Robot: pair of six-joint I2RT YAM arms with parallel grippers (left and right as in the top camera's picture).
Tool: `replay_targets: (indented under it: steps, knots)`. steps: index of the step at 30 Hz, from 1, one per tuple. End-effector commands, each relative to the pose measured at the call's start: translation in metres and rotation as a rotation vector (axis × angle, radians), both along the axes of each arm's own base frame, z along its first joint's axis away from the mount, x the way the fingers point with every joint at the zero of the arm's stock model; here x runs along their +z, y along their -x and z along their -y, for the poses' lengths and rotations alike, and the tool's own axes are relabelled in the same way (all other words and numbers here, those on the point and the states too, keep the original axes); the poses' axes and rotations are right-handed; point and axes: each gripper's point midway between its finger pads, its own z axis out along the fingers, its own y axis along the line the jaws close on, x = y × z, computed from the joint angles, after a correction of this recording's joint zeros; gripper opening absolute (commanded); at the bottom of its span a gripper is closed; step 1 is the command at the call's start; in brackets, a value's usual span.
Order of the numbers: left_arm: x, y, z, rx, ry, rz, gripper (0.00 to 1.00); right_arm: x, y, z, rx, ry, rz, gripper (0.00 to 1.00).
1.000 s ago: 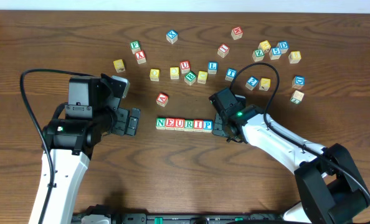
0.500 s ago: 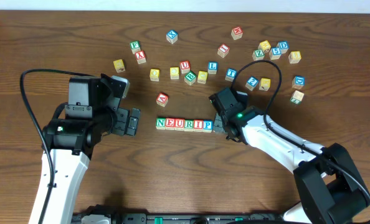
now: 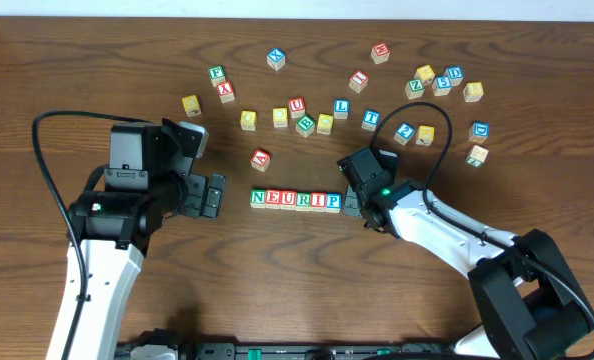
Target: Spell out NEURIPS
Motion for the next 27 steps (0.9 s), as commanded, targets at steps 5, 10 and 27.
replay_targets:
  steps: [5, 10, 27]
  knots:
    - [0.010, -0.005, -0.003, 0.004, -0.009, 0.028, 0.98, -0.004, -0.001, -0.004, 0.070, 0.020, 0.003, 0.02]
    - [0.010, -0.005, -0.003, 0.004, -0.009, 0.028, 0.98, -0.004, -0.002, -0.007, 0.108, 0.015, 0.008, 0.01]
    - [0.010, -0.005, -0.003, 0.004, -0.009, 0.028, 0.98, -0.004, -0.001, -0.013, 0.154, -0.002, 0.001, 0.03]
